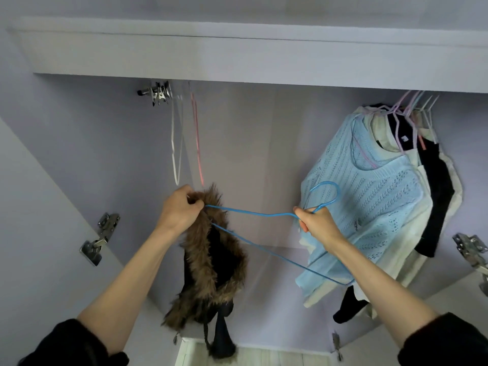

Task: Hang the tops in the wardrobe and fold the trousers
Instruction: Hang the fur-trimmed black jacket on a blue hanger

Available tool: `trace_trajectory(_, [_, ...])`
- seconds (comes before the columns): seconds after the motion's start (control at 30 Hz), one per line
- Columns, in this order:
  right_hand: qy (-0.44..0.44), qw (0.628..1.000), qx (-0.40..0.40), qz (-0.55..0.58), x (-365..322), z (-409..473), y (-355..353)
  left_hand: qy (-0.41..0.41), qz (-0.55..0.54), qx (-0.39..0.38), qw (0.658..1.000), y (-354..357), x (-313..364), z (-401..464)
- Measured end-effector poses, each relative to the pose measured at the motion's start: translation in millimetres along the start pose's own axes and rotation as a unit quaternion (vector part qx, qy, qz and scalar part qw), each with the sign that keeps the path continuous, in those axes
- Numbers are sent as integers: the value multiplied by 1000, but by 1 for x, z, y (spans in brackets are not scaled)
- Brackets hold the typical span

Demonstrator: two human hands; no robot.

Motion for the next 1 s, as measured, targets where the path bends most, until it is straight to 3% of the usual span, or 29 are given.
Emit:
trace_trajectory(0.23, [-84,995,-7,-48,-43,-18,22,81,89,-8,993,12,35,-10])
trace_trajectory(0.37, [-95,995,-32,6,-65,-32,43,119,114,-12,986,23,52,-17])
trace_trajectory(0.47, [-90,993,-6,71,-67,-35,42,155,107,-23,982,26,57,-21])
trace_trajectory(0.63, [-118,981,55,145,-69,-36,25,309,232,3,922,27,66,-22])
trace_trajectory(0.77, [-101,976,28,191,-67,-38,24,382,237,-64,891,35,70,-16])
trace_trajectory(0.87, [-105,970,-72,208,-65,-40,28,424,246,-86,867,37,69,-14])
trace_trajectory(1.0, [-50,904,-349,243,-51,-41,36,434,230,-77,868,31,58,-12])
Point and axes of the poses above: each hand's wrist, its own z-axis towards the middle knuckle, its own y-axis out of the palm, x = y × z, the point moved 6 cm from there along z, towards the middle knuckle, and after that the axes turned 4 degrees about y, right-handed, at the moved point
